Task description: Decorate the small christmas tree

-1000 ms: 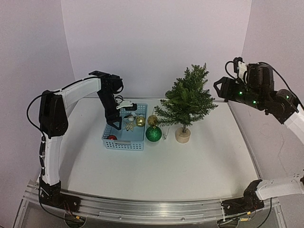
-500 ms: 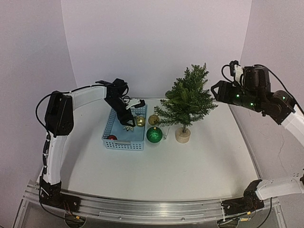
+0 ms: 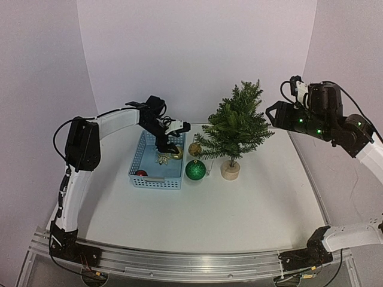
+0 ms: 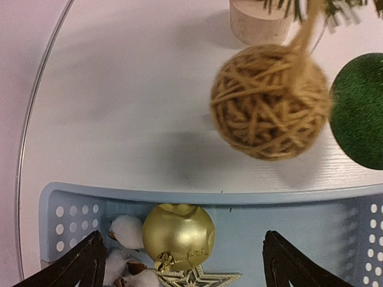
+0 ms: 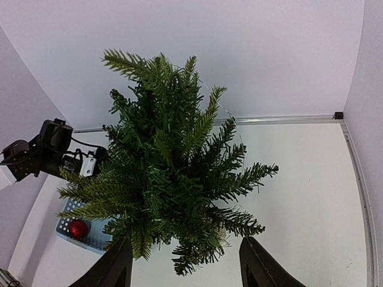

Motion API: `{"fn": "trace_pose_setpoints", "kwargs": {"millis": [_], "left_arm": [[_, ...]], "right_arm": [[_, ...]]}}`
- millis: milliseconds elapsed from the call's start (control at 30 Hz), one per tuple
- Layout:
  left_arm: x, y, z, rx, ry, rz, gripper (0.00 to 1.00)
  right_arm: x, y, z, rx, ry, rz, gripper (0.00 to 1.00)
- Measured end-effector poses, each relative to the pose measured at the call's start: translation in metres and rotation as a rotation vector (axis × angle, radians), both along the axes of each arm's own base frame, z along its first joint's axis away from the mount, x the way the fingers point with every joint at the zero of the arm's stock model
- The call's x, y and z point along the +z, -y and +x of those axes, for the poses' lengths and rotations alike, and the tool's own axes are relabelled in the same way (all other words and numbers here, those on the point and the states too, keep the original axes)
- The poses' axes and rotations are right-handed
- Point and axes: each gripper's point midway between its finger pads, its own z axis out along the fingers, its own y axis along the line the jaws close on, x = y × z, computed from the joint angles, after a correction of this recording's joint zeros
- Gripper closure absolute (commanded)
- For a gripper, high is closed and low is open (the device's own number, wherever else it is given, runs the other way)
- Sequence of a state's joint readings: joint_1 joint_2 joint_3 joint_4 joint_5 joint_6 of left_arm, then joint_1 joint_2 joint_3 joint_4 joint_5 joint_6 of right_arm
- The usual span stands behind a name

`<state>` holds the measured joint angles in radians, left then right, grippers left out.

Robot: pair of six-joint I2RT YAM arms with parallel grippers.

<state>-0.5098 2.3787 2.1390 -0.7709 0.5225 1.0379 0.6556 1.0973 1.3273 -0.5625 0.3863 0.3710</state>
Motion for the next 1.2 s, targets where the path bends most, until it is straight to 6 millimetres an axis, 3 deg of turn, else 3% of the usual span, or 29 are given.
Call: {"fn": "trace_pose_setpoints", "kwargs": {"millis": [167,300,533,833,1200], "left_arm": [[-0.031,0.005,0.013,-0.019,-0.002,0.038,0.14],[-0.042,0.003,0.019,-0.019,0.005,0.065,0.19],[-0.049,-0.004,0.019,-0.018,0.014,0.116,0.31],[-0.053,-0.006,0.016,-0.025,0.007,0.136,0.37],[-0.060,-0.004,0.017,-0.016,0.001,0.139,0.51]], "right_arm": [[0.000,-0.001,0.000,0.006,-0.002,0.002,0.39],[-0.001,-0.003,-0.001,0.014,-0.004,0.004,0.39],[-0.002,-0.004,0.000,0.018,-0.008,0.004,0.39],[-0.008,-0.007,0.004,0.019,-0.025,-0.009,0.39],[-0.008,-0.008,0.004,0.019,-0.025,-0.009,0.39]]}}
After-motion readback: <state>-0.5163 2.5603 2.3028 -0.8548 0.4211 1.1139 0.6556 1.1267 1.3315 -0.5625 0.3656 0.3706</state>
